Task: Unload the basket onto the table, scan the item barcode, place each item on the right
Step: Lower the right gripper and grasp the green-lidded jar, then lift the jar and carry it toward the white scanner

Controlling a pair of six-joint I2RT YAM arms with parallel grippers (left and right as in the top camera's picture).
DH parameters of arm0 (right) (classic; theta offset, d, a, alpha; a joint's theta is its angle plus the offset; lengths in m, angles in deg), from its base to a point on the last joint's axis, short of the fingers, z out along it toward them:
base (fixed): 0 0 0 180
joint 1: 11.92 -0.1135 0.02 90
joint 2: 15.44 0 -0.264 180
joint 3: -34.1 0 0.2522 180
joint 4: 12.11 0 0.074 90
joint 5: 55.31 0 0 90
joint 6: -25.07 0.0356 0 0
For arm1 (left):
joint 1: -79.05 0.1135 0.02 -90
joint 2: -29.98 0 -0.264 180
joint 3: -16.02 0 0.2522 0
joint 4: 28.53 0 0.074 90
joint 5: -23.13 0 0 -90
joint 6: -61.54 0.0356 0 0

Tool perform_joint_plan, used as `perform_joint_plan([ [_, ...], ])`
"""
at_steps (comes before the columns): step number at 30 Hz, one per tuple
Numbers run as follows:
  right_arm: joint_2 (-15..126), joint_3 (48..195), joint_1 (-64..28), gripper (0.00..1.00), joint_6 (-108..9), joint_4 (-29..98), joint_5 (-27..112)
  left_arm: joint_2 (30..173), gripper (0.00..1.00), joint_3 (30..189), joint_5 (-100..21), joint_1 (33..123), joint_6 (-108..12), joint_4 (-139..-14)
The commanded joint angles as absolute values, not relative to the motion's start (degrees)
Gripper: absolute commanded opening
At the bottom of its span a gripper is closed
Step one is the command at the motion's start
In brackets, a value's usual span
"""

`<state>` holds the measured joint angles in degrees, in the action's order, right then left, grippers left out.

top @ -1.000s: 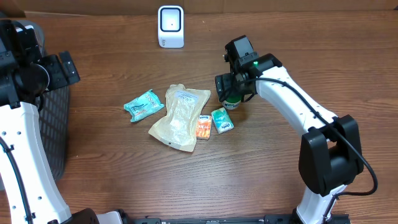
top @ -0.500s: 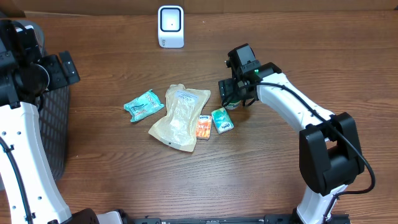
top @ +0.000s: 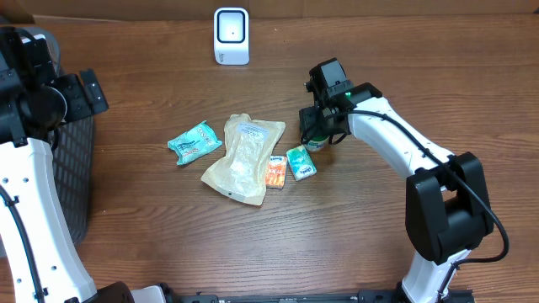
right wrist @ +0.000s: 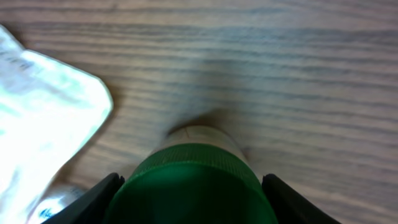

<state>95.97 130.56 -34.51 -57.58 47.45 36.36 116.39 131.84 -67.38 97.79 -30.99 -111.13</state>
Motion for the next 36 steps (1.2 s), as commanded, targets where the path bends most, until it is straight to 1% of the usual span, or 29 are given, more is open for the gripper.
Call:
perform_joint_plan([
  [1, 94.3, 135.6, -34.3, 0.53, -57.3, 48.7, 43.2, 116.5, 1.0, 133.0, -67.4, 97.8, -29.7, -111.1],
  [6, 91.5, 140.0, -33.7, 0.51, -56.2, 51.3, 53.2, 116.5, 1.0, 133.0, -67.5, 97.8, -29.7, -111.1],
  [11, 88.8, 142.4, -31.5, 0.49, -56.0, 51.9, 66.6, 116.5, 1.0, 133.0, -67.4, 97.8, -29.7, -111.1],
  [18, 86.2, 142.6, -25.8, 0.48, -60.8, 51.0, 95.7, 116.5, 0.99, 133.0, -67.5, 97.8, -29.7, -111.1],
  [22, 84.7, 142.6, -22.2, 0.47, -61.0, 50.8, 106.5, 116.5, 1.0, 133.0, -67.5, 97.8, -29.7, -111.1],
  [25, 83.5, 142.6, -20.9, 0.47, -62.2, 50.9, 109.9, 116.5, 1.0, 133.0, -67.5, 97.8, -29.7, -111.1],
  [30, 81.7, 142.6, -20.9, 0.47, -64.0, 51.3, 110.1, 116.5, 1.0, 133.0, -67.4, 97.8, -29.7, -111.1],
  [33, 81.5, 142.6, -20.9, 0.47, -64.0, 51.5, 108.6, 116.5, 1.0, 133.0, -67.4, 97.8, -29.7, -111.1],
  [36, 81.5, 142.6, -21.1, 0.46, -63.9, 52.0, 103.0, 116.5, 1.0, 133.0, -67.5, 97.8, -29.7, -111.1],
])
